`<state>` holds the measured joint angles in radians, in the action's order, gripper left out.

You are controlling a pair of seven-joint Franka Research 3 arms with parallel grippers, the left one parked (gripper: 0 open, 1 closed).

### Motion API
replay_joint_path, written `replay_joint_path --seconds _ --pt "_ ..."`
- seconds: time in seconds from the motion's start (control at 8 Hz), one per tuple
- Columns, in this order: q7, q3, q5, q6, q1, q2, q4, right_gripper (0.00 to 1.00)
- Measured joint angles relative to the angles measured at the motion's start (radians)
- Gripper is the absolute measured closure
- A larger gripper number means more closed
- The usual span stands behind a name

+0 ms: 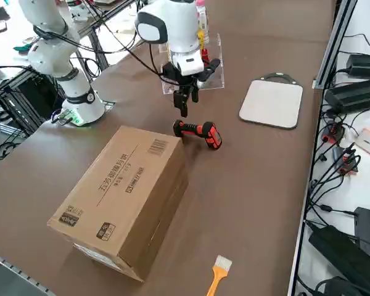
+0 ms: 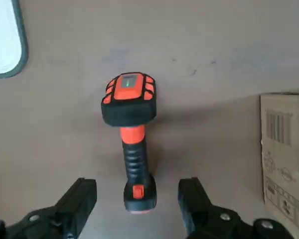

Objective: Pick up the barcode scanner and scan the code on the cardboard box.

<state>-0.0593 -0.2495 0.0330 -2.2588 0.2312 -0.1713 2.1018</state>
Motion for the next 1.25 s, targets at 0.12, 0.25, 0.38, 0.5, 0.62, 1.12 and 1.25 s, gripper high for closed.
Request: replay_joint_path --seconds 0.12,0.25,0.38,0.5,0.62,1.12,1.25 --pt "0.000 0.000 0.000 -0.024 0.001 -0.022 0.000 0.00" --pt "0.002 0.000 0.000 -0.037 0.003 -0.036 -0.002 0.00" --pt "0.002 0.001 0.000 -0.040 0.006 -0.043 -0.007 0.00" --pt "0.009 0.001 0.000 -0.042 0.008 -0.043 -0.011 0.00" --pt "0.021 0.001 0.002 -0.052 0.008 -0.043 -0.016 0.00" --pt "0.032 0.010 0.003 -0.217 0.014 -0.068 -0.017 0.00" --pt "0.032 0.011 0.003 -0.237 0.019 -0.080 -0.017 0.00"
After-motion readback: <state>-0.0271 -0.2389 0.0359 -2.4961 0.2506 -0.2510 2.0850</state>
